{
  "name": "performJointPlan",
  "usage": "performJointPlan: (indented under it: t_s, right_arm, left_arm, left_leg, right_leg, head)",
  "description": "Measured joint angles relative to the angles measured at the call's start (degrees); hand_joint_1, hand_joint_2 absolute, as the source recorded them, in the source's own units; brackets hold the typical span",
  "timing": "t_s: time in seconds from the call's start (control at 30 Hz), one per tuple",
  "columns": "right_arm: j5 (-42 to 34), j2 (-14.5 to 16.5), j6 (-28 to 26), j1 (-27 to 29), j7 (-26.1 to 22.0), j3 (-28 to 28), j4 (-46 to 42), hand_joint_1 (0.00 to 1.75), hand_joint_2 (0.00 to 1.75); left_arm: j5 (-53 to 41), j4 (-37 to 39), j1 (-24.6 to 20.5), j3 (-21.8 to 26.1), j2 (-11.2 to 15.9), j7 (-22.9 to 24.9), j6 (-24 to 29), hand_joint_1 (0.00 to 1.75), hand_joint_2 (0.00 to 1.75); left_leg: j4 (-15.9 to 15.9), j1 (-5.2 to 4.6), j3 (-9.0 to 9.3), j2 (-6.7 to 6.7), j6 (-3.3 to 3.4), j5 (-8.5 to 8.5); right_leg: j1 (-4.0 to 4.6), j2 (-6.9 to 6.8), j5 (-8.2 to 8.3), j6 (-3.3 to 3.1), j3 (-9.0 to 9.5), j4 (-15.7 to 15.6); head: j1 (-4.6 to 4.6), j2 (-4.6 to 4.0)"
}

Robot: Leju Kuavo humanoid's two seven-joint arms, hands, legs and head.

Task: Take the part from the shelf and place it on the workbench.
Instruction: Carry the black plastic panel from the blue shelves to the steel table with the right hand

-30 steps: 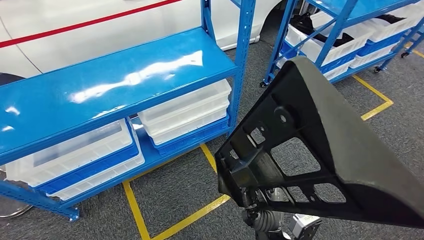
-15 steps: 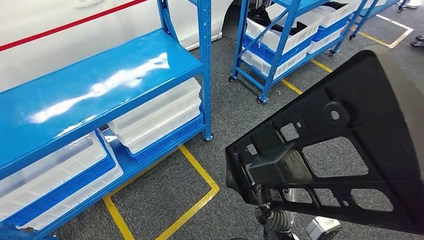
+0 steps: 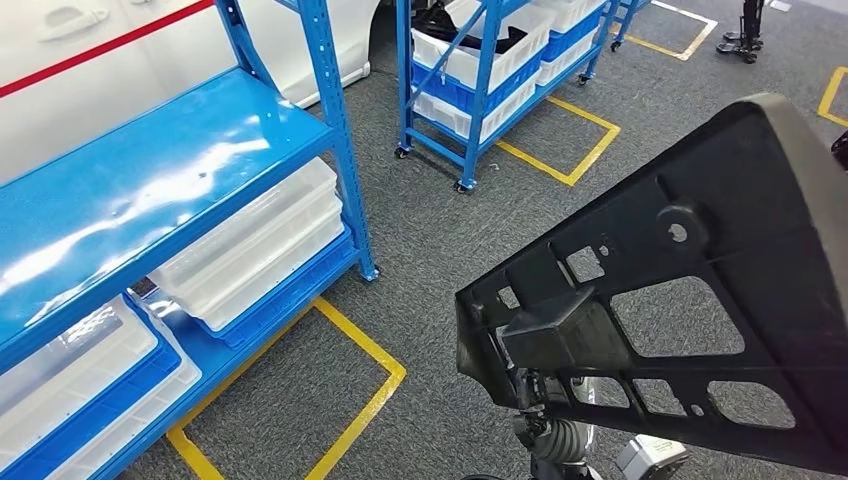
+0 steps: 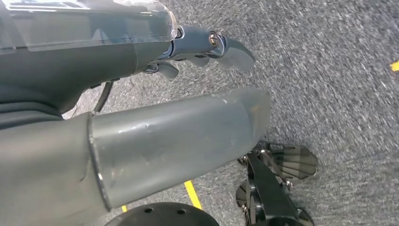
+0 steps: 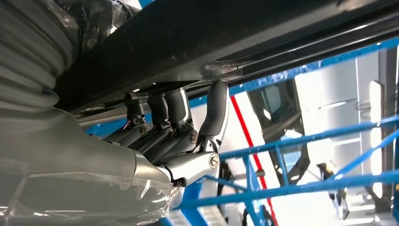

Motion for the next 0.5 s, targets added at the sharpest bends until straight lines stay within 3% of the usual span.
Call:
performJointPlan:
  t_s: [0.07, 0.13, 0.17, 0.2, 0.23, 0.27, 0.33, 0.37, 0.4, 0.43, 0.5]
  right_arm:
    - [0.08, 0.27, 0.04, -0.08, 0.01, -0.03, 0.01, 1.75, 1.75]
    - [0.25, 0.54, 0.07, -0.36, 0.02, -0.06, 0.16, 1.75, 1.75]
    - [0.39, 0.61, 0.07, -0.52, 0.06, -0.06, 0.32, 1.75, 1.75]
    - [0.56, 0.65, 0.05, -0.69, 0.10, -0.06, 0.55, 1.75, 1.75]
    - [0.72, 0.67, 0.02, -0.86, 0.14, -0.06, 0.77, 1.75, 1.75]
    - [0.84, 0.69, -0.01, -1.04, 0.19, -0.05, 1.00, 1.75, 1.75]
    - [0.93, 0.69, -0.13, -1.40, 0.34, -0.04, 1.36, 1.75, 1.75]
    - [0.96, 0.69, -0.18, -1.62, 0.49, -0.02, 1.51, 1.75, 1.75]
    - [0.97, 0.69, -0.24, -1.77, 0.63, 0.00, 1.62, 1.75, 1.75]
    - [0.98, 0.70, -0.28, -1.86, 0.73, 0.02, 1.71, 1.75, 1.75]
    - [0.98, 0.71, -0.48, -1.86, 0.77, 0.03, 1.82, 1.75, 1.75]
  left_arm:
    - [0.10, -0.01, -0.08, 0.03, 0.08, 0.02, -0.05, 0.00, 0.00]
    - [0.26, -0.02, 0.06, 0.09, 0.15, 0.08, -0.20, 0.00, 0.00]
    - [0.33, -0.02, 0.14, 0.14, 0.19, 0.11, -0.30, 0.00, 0.00]
    - [0.42, -0.02, 0.21, 0.18, 0.27, 0.14, -0.39, 0.00, 0.00]
    - [0.49, -0.02, 0.26, 0.22, 0.37, 0.16, -0.46, 0.00, 0.00]
    - [0.57, -0.02, 0.28, 0.26, 0.50, 0.17, -0.51, 0.00, 0.00]
    - [0.72, -0.01, 0.33, 0.34, 0.72, 0.17, -0.58, 0.00, 0.00]
    - [0.77, -0.01, 0.34, 0.40, 0.78, 0.17, -0.62, 0.00, 0.00]
    - [0.80, -0.01, 0.35, 0.48, 0.80, 0.17, -0.65, 0.00, 0.00]
    - [0.82, -0.01, 0.32, 0.57, 0.81, 0.20, -0.67, 0.00, 0.00]
    - [0.84, -0.02, 0.25, 0.70, 0.80, 0.31, -0.68, 0.00, 0.00]
  left_leg:
    - [2.90, 0.24, -1.10, -2.50, -0.46, -2.29]
    - [10.05, 0.39, -4.30, -5.12, -0.76, -6.07]
    - [13.60, 0.40, -5.98, -5.48, -0.86, -7.33]
    - [15.77, 0.41, -7.10, -5.59, -0.91, -7.56]
    - [15.77, 0.43, -7.28, -5.64, -0.92, -6.58]
    - [13.57, 0.48, -6.48, -5.84, -0.89, -4.61]
    - [6.33, 0.74, -3.66, -8.31, -0.78, -0.60]
    - [3.47, 0.88, -2.53, -9.80, -0.67, 0.32]
    - [1.95, 0.93, -1.99, -11.03, -0.56, 0.52]
    - [1.62, 0.88, -1.88, -11.44, -0.37, 0.26]
    - [1.25, 0.86, -1.80, -10.14, 0.28, 0.49]
  right_leg:
    - [-0.40, 1.06, 0.35, -0.72, 0.00, -0.41]
    - [-0.52, 2.17, 0.49, -1.07, -0.13, -0.43]
    - [-0.51, 2.83, 0.50, -1.09, -0.21, -0.33]
    - [-0.50, 3.60, 0.49, -1.10, -0.26, -0.19]
    - [-0.51, 4.38, 0.48, -1.10, -0.29, -0.03]
    - [-0.55, 5.19, 0.45, -1.07, -0.29, 0.15]
    - [-0.59, 6.66, 0.33, -0.77, -0.47, 0.60]
    - [-0.60, 7.37, 0.32, -0.48, -0.79, 0.90]
    - [-0.65, 7.99, 0.40, -0.12, -1.19, 1.13]
    - [-0.69, 8.66, 0.61, 0.32, -1.57, 1.21]
    - [-0.86, 9.47, 0.90, 1.10, -2.02, 1.22]
  head:
    - [-0.02, 0.00]
    - [-0.02, 0.00]
    - [-0.01, 0.00]
    - [-0.01, 0.00]
    - [-0.01, 0.00]
    - [-0.01, 0.00]
    - [-0.01, 0.00]
    - [0.00, 0.00]
    - [0.01, 0.00]
    - [0.00, 0.00]
    - [-0.01, 0.00]
